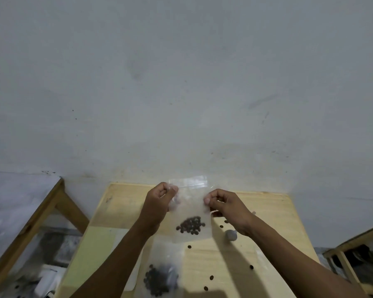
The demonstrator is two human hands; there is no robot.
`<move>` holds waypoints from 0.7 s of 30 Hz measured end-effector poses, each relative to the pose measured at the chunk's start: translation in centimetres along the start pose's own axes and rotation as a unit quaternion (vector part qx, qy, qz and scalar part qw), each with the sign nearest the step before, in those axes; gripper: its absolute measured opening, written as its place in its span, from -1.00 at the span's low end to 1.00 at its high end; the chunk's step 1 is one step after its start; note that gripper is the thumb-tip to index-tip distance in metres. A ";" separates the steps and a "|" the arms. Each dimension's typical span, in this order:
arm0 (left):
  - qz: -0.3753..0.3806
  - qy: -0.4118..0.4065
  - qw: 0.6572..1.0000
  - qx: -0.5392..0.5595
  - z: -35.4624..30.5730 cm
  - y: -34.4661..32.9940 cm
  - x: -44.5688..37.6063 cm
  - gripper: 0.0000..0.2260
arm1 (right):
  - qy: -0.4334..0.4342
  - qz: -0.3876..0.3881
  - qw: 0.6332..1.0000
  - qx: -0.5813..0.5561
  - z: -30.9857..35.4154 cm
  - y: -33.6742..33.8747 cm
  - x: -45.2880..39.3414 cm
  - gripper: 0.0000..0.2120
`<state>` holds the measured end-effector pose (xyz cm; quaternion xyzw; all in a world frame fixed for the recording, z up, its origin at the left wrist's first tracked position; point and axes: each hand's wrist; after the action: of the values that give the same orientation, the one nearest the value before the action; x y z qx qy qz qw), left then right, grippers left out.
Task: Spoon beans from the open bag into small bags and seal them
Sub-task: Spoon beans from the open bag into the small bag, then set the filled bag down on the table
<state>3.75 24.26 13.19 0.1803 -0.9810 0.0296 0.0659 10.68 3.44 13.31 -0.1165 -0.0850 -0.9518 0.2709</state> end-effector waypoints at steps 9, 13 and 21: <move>0.032 0.094 0.984 -0.147 5.1 3.5 3.8 -0.54 | -0.100 -0.093 0.989 -0.064 -3.5 -5.2 -0.9 -0.92; 0.033 0.120 0.970 -0.207 8.0 5.4 5.4 -0.44 | -0.133 -0.091 0.987 -0.025 -6.0 -7.9 0.4 -0.73; 0.042 0.155 0.915 -0.370 11.4 7.3 7.9 -0.42 | -0.179 -0.023 0.978 0.101 -10.3 -12.1 3.2 -0.31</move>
<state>-7.57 27.36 2.74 0.0949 -0.9058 -0.3053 0.2782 -0.25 9.65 3.07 -0.2547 -0.2305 -0.9079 0.2400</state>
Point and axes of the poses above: each hand's wrist, its own x-axis away from the middle knuckle, its own y-axis out of the back of the hand, z = x × y
